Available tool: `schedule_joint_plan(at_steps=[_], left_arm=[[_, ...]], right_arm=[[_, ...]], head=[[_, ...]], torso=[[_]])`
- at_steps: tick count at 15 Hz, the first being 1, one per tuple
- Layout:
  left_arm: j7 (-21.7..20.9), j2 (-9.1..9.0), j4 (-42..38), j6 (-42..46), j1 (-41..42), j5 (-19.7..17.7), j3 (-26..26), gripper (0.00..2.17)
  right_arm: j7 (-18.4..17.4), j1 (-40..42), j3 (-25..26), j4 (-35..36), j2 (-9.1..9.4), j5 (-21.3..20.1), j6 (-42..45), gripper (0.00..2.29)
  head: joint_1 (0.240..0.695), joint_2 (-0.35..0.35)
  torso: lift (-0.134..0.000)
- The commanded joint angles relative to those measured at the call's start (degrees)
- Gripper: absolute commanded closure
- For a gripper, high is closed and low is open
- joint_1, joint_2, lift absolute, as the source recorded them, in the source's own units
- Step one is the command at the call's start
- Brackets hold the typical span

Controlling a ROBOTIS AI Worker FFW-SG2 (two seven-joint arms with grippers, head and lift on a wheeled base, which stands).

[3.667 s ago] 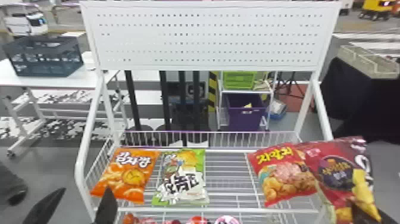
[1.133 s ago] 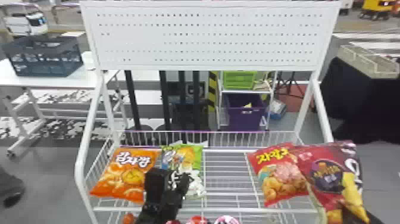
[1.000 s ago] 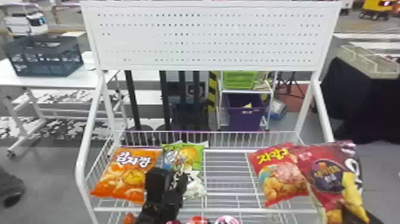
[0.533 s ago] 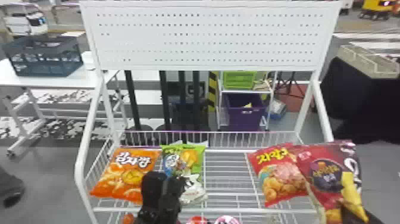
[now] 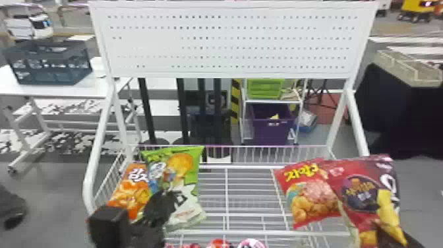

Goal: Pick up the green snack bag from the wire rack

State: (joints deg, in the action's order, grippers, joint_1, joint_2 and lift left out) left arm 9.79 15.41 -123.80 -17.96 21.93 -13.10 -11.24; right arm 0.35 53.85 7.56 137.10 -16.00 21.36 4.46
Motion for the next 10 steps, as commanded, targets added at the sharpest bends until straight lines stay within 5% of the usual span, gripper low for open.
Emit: schedule_joint_plan(at_steps=[1, 5, 10], left_arm=[[-0.9, 0.58, -6.8, 2.9, 8.9, -0.2, 5.2, 2.12], [-3.2, 0.14, -14.5, 7.6, 20.1, 0.5, 11.1, 2.12], [-3.8, 0.23, -16.0, 7.6, 23.0, 1.1, 13.9, 2.12]], right_arm=[[0.0, -0.3, -0.2, -0.2, -0.08, 0.0, 0.0, 2.18], [0.0, -0.6, -0.3, -0.4, -0.08, 0.0, 0.0, 2.18], [0.0, -0.6, -0.2, -0.5, 0.01, 0.0, 0.0, 2.18]], head=[[0.499, 0.000], [0.499, 0.000], [0.499, 0.000]], torso=[[0.000], [0.000], [0.000]])
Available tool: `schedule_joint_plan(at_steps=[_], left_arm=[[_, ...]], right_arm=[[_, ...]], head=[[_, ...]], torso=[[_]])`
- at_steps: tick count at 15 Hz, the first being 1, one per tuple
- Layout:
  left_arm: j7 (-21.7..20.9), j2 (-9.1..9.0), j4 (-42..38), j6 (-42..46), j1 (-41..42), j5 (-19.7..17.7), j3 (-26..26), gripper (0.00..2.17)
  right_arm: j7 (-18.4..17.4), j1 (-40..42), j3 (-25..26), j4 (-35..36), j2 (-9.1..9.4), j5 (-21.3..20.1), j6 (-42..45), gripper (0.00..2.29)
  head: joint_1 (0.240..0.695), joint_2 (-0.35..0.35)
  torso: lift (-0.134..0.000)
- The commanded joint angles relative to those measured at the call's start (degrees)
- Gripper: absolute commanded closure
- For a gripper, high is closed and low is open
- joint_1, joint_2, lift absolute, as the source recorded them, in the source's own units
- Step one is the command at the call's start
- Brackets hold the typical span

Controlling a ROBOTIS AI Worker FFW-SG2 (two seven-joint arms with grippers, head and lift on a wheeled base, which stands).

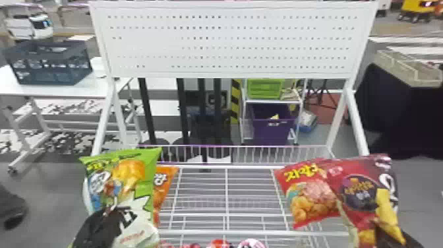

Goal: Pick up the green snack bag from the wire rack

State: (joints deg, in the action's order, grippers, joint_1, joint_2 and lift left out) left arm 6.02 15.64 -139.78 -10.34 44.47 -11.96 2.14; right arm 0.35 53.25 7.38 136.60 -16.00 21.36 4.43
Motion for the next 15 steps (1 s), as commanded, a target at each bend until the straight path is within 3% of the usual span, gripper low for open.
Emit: schedule_joint_plan(at_steps=[1, 15], left_arm=[[-0.1, 0.01, -0.1, 0.0, 0.5, 0.1, 0.5, 2.12], [0.0, 0.10, -0.8, 0.0, 1.1, 0.2, 0.8, 2.12]], right_arm=[[0.0, 0.0, 0.1, 0.0, 0.00, 0.0, 0.0, 2.18], [0.0, 0.8, 0.2, 0.9, -0.17, 0.0, 0.0, 2.18]], head=[[0.499, 0.000], [0.499, 0.000]], torso=[[0.000], [0.000]])
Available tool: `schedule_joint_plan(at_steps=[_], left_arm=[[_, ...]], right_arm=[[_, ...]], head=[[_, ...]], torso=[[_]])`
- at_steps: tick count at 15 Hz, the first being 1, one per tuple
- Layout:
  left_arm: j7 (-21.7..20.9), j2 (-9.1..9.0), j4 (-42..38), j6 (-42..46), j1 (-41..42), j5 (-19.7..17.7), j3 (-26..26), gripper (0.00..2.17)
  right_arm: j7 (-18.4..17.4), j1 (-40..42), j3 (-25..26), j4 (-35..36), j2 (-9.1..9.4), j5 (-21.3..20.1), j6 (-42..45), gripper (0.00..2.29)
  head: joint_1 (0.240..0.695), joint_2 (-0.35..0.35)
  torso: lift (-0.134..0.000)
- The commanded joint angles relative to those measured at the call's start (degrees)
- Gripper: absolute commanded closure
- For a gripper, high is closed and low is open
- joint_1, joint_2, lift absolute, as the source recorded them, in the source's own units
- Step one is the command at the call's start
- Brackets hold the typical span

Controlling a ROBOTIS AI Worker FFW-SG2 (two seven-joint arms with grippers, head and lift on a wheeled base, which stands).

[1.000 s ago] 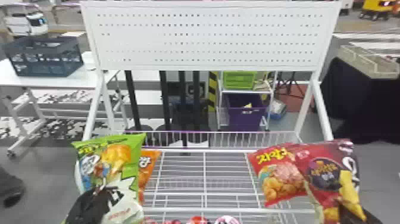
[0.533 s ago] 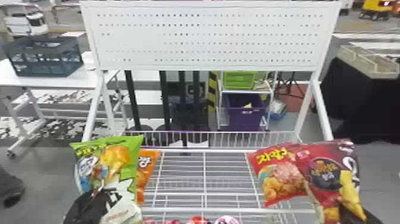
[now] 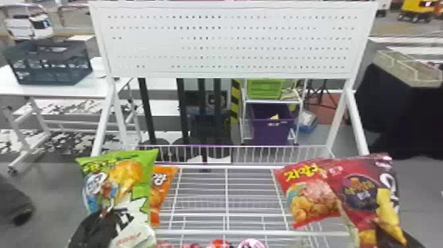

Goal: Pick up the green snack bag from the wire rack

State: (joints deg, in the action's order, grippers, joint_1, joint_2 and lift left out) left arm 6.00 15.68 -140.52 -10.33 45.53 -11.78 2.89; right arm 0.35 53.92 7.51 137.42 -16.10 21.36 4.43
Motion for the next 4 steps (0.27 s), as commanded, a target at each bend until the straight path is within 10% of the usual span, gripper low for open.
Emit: schedule_joint_plan(at_steps=[1, 4], left_arm=[[0.1, -0.03, -0.3, 0.0, 0.2, 0.0, 0.2, 2.12], [0.1, -0.03, -0.7, 0.4, 0.8, 0.0, 0.4, 2.12]], right_arm=[[0.0, 0.2, 0.1, 0.3, 0.02, -0.1, 0.0, 2.18], [0.0, 0.6, 0.1, 0.5, 0.02, -0.4, 0.0, 2.18]], head=[[0.499, 0.000], [0.499, 0.000]], torso=[[0.000], [0.000]])
